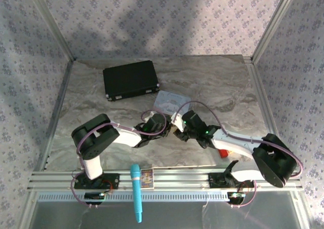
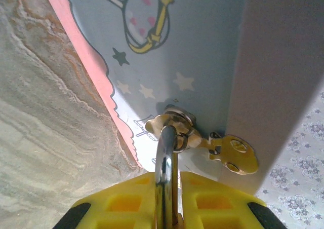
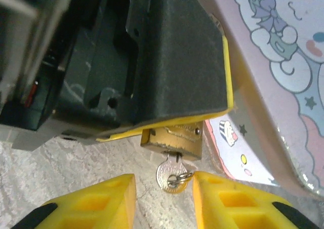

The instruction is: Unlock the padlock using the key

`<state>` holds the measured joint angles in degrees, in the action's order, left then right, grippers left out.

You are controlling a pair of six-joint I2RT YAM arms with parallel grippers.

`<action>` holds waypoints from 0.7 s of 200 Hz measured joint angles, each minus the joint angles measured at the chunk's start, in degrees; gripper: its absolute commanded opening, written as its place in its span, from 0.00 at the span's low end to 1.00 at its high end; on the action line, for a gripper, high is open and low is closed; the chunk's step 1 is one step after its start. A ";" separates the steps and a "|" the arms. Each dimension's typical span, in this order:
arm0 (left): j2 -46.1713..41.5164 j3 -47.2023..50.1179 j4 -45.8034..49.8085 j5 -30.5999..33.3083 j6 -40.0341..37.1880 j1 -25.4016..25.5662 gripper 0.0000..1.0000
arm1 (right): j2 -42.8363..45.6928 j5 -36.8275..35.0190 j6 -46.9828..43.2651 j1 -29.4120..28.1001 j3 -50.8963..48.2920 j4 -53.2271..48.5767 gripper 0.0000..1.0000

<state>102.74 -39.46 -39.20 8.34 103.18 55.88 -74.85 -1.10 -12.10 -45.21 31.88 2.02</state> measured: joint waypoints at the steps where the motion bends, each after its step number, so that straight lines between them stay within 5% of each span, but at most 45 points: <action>1: 0.00 0.00 0.00 0.00 0.00 0.00 0.00 | -0.09 0.00 -0.35 0.00 0.09 0.00 0.29; 140: 0.00 0.26 -0.04 0.00 0.42 -0.37 0.00 | -2.32 8.13 1.33 4.55 0.87 1.64 0.08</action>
<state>102.74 -39.20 -39.24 8.34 103.59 55.51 -77.17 7.03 -10.76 -40.66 32.75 3.66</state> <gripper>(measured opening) 0.162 0.091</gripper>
